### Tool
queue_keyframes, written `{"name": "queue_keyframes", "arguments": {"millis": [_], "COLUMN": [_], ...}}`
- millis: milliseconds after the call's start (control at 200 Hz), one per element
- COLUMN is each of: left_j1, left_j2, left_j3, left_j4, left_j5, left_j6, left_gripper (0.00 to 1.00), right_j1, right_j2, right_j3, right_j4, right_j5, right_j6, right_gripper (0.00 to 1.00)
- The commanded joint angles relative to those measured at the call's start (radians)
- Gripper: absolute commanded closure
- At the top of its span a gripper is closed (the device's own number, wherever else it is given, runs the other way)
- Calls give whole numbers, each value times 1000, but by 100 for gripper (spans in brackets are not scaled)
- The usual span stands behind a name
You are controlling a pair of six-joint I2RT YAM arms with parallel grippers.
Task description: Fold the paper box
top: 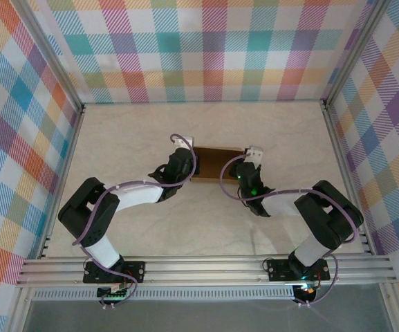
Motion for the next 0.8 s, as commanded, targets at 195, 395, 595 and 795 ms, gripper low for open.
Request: {"name": "queue_keyframes", "arguments": {"millis": [195, 395, 595, 795], "left_j1": [-33, -33, -32, -34], "left_j2": [23, 38, 45, 61], "left_j3": [6, 20, 25, 40], "left_j4": [-61, -68, -69, -71], "left_j5": [23, 21, 12, 26], "left_j6": [20, 23, 32, 41], "left_gripper": [100, 100, 100, 100], "right_j1": [28, 28, 27, 25], "right_j2": [-148, -358, -637, -784], "right_j3": [-105, -198, -196, -110], "right_j4": [0, -148, -457, -619], "right_j5": [-90, -137, -201, -219], "right_j6": [7, -32, -164, -238], "right_gripper": [26, 6, 1, 3]}}
